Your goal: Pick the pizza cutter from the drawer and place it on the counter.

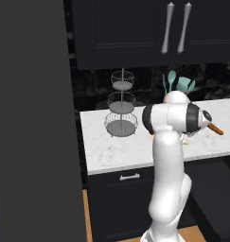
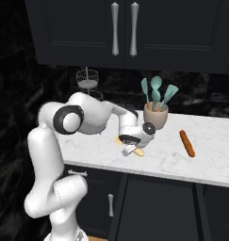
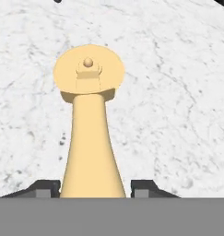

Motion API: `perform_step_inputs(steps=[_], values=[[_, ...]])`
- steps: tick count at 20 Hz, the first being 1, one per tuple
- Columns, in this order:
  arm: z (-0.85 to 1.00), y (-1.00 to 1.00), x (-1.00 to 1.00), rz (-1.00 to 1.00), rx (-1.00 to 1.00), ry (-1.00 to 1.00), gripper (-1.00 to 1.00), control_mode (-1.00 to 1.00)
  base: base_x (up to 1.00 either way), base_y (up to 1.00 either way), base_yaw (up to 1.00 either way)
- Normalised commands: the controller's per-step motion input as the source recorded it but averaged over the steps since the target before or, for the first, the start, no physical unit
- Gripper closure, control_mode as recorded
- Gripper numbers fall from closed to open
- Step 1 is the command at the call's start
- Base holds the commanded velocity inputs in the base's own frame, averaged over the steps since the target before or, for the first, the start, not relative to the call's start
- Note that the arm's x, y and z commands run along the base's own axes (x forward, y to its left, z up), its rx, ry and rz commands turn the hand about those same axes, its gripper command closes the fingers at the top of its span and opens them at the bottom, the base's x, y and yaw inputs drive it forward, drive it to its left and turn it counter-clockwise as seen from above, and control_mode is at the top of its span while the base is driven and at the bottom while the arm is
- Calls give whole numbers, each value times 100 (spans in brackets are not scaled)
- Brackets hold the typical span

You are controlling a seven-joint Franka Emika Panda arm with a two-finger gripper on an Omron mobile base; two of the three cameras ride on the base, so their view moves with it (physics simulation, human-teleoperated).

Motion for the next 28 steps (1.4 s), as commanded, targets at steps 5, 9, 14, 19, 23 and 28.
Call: perform_step_inputs(steps=[5, 9, 14, 19, 23, 28], values=[[0, 0, -1, 0, 0, -4, -100, -100, 0, 0, 0], [24, 0, -23, 0, 0, -17, -100, -100, 0, 0, 0], [64, 0, -38, 0, -1, -21, -100, -100, 0, 0, 0], [98, 0, -76, 3, -1, -4, -100, -100, 0, 0, 0], [100, -3, -60, 4, 3, 1, -100, -100, 0, 0, 0], [97, -28, -59, 7, 10, 0, -100, -100, 0, 0, 0]])
